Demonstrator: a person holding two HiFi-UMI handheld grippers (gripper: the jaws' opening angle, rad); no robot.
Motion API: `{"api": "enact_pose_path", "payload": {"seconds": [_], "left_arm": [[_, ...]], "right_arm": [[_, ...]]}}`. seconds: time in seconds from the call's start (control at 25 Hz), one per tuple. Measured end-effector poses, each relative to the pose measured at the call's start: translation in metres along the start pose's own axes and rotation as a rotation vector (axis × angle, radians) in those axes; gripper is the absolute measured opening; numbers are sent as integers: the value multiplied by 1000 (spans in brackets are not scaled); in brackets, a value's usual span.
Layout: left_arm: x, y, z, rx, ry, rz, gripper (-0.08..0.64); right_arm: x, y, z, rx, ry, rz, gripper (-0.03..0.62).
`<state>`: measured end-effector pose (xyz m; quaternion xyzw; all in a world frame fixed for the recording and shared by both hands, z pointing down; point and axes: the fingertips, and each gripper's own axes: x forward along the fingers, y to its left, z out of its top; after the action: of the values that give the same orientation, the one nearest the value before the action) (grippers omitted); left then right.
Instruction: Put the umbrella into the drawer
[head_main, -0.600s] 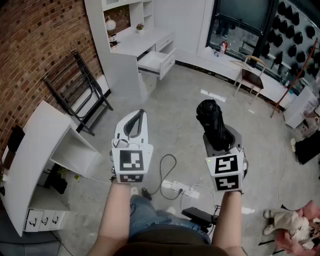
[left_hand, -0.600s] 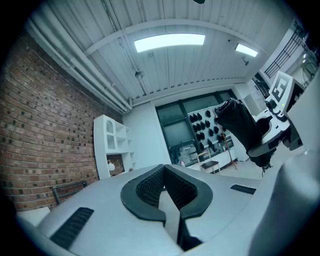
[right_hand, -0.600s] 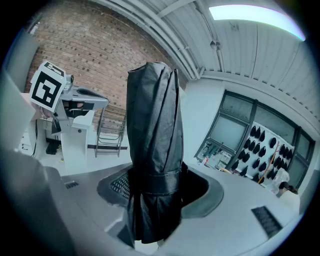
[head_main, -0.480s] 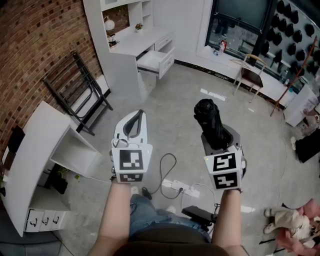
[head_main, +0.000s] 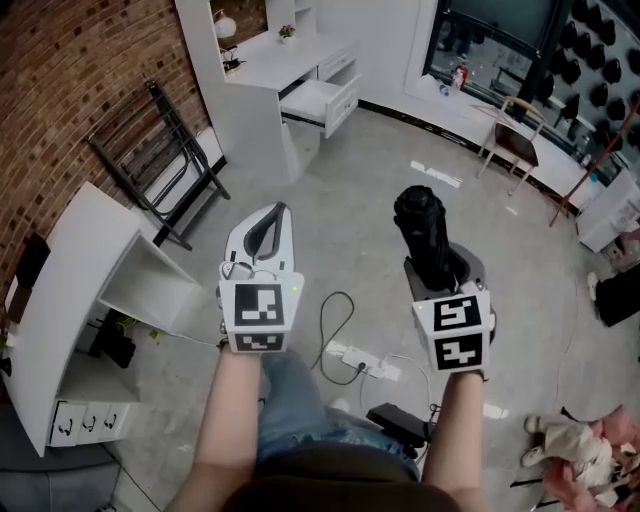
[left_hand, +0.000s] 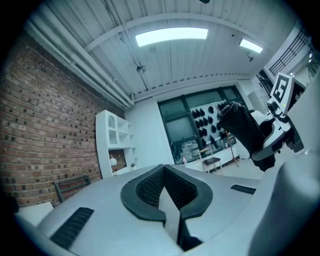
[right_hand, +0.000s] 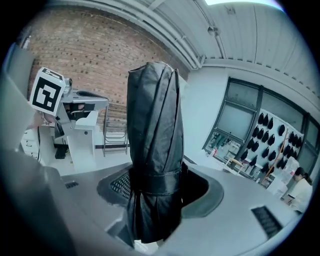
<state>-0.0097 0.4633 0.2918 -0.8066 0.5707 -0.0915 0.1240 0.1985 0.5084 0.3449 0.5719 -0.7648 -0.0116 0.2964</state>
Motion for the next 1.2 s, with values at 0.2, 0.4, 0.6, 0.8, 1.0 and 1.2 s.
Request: {"api": "enact_pose_path", "payload": {"seconds": [0.2, 0.4, 0.6, 0.8, 1.0, 1.2], "left_arm": [[46, 14, -11, 2, 6, -5, 2], [121, 46, -25, -10, 3, -13, 2], [229, 99, -42, -18, -2, -42, 2], [330, 160, -56, -46, 5, -49, 2], [400, 203, -66, -54, 5, -43, 2], [443, 235, -76, -54, 4, -23, 2]], "right_arm": [[43, -16, 8, 26, -2, -18, 241], [115, -33, 26, 49, 15, -5, 242], [221, -59, 73, 38, 48, -21, 242], [326, -82, 133, 33, 51, -19, 241], [393, -92, 170, 31, 45, -19, 241], [446, -104, 188, 17, 66, -21, 242]]}}
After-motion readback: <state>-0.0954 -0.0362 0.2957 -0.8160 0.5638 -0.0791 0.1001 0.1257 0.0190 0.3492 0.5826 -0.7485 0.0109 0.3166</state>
